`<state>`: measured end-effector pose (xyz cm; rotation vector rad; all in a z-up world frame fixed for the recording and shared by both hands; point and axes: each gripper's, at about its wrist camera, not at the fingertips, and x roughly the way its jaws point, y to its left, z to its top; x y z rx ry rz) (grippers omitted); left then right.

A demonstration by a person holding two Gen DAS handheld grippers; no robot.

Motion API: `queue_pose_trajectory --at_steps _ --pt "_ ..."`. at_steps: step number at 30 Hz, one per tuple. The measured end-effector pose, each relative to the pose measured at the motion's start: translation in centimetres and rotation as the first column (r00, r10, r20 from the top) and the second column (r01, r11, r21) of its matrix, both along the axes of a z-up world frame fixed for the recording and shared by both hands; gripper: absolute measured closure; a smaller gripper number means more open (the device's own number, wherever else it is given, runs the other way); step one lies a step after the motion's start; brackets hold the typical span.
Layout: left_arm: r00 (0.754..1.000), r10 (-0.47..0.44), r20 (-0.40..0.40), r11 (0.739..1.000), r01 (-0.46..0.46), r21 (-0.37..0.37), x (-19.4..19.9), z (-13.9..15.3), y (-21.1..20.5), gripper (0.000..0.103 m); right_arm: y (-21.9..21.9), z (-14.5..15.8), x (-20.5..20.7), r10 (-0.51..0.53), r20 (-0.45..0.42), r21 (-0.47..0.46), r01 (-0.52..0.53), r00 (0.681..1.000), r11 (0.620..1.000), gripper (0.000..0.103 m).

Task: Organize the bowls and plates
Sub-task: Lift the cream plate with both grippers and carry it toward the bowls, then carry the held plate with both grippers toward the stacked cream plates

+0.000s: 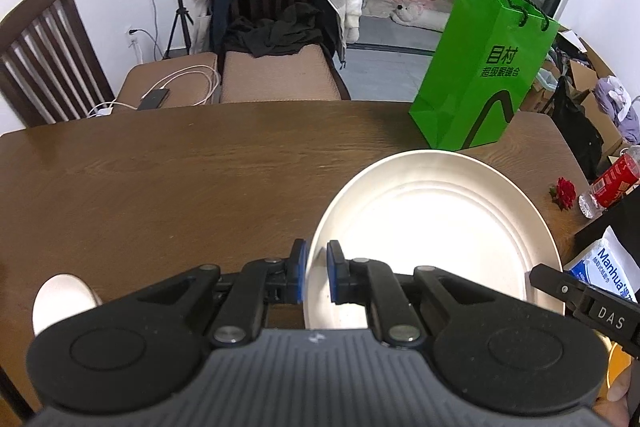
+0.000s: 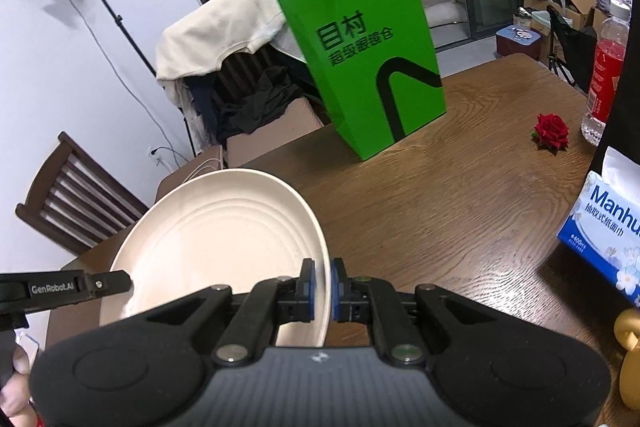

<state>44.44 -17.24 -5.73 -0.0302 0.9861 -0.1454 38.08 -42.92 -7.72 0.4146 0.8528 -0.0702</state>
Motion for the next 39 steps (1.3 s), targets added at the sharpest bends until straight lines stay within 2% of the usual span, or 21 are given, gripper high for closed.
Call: queue_pose_trajectory --at_steps 39 --pt "0.993 0.115 0.018 0.993 -0.115 -0.017 -10.7 1.4 11.2 0.092 11.2 1.3 -7.5 0.144 -0.020 -0.023 -0.144 0.989 0.989 0.095"
